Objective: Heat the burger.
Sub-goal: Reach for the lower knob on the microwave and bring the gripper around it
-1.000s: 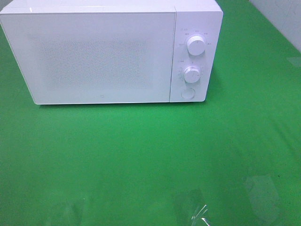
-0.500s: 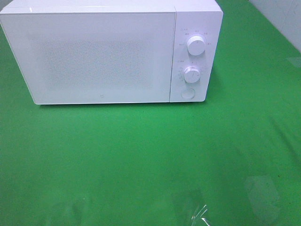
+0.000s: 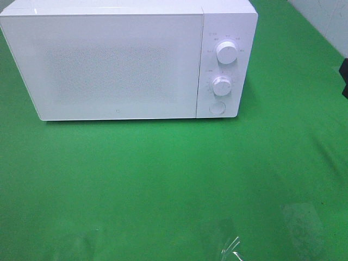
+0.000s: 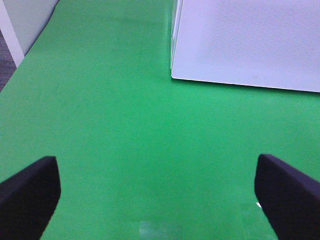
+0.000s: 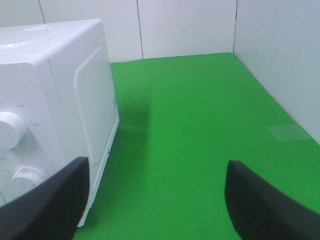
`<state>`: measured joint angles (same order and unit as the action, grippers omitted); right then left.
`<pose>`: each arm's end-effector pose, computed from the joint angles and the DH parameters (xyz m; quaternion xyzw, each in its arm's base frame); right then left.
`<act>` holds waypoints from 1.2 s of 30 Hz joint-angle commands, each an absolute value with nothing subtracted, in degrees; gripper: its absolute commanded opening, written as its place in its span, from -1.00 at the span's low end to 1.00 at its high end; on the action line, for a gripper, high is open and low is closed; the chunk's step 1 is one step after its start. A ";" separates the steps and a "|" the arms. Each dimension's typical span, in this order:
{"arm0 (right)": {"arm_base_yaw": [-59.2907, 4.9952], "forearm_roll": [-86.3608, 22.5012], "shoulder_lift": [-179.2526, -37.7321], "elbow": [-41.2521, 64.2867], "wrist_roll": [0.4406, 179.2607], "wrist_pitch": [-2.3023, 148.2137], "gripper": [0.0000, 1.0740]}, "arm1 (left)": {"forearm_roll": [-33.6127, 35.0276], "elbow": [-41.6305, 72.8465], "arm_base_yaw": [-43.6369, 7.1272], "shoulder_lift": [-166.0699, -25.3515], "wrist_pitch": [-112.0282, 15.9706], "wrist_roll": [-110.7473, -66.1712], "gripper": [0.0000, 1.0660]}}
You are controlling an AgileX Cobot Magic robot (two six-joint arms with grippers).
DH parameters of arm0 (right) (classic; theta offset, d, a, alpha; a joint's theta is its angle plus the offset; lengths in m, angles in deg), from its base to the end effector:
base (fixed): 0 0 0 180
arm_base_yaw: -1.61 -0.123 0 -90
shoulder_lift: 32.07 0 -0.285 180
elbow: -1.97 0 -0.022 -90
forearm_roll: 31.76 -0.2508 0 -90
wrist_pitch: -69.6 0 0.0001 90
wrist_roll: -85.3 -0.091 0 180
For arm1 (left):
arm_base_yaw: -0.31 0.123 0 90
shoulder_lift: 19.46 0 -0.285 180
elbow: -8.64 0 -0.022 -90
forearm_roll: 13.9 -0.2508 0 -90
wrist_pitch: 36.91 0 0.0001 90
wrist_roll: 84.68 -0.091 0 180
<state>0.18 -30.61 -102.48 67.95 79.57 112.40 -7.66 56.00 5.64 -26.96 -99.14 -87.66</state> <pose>0.1841 0.0058 0.2193 0.0173 0.7287 0.0427 0.6832 -0.0086 -0.0096 0.2814 -0.0140 0.8517 -0.0164 0.5236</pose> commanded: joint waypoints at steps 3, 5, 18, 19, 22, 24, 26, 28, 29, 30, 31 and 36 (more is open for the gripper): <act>0.24 -40.47 -108.15 70.76 83.52 122.77 0.40 | -7.60 56.17 5.75 -25.64 -98.22 -87.31 0.83; 0.24 -40.52 -109.64 71.62 83.92 125.47 0.40 | -7.60 56.17 5.75 -25.64 -98.22 -87.31 0.83; -19.24 -57.25 -118.12 72.71 96.70 138.36 0.40 | -7.60 56.17 5.75 -25.64 -98.22 -87.31 0.83; -23.54 -61.67 -119.95 72.65 98.02 141.11 0.40 | -7.60 56.17 5.75 -25.64 -98.22 -87.31 0.83; -27.55 -65.62 -121.44 72.65 98.59 143.69 0.40 | -7.60 56.17 5.75 -25.64 -98.22 -87.31 0.83; -31.96 -69.80 -123.33 72.42 98.76 146.44 0.40 | -7.60 56.17 5.75 -25.64 -98.22 -87.31 0.83; -35.86 -73.81 -124.88 71.79 98.76 147.76 0.40 | -7.60 56.17 5.75 -25.64 -98.22 -87.31 0.83; -41.13 -79.66 -127.17 69.84 99.05 149.07 0.40 | -7.60 56.17 5.75 -25.64 -98.22 -87.31 0.83; -41.13 -79.66 -127.17 69.84 99.05 149.07 0.40 | -7.60 56.17 5.75 -25.64 -98.22 -87.31 0.83; -44.16 -81.83 -128.60 68.01 99.33 149.53 0.40 | -7.60 56.17 5.75 -25.64 -98.22 -87.31 0.83; -44.16 -81.83 -128.60 68.01 99.33 149.53 0.40 | -7.60 56.17 5.75 -25.64 -98.22 -87.31 0.83; -49.15 -83.21 -132.90 63.60 102.66 149.82 0.40 | -7.60 56.17 5.75 -25.64 -98.22 -87.31 0.83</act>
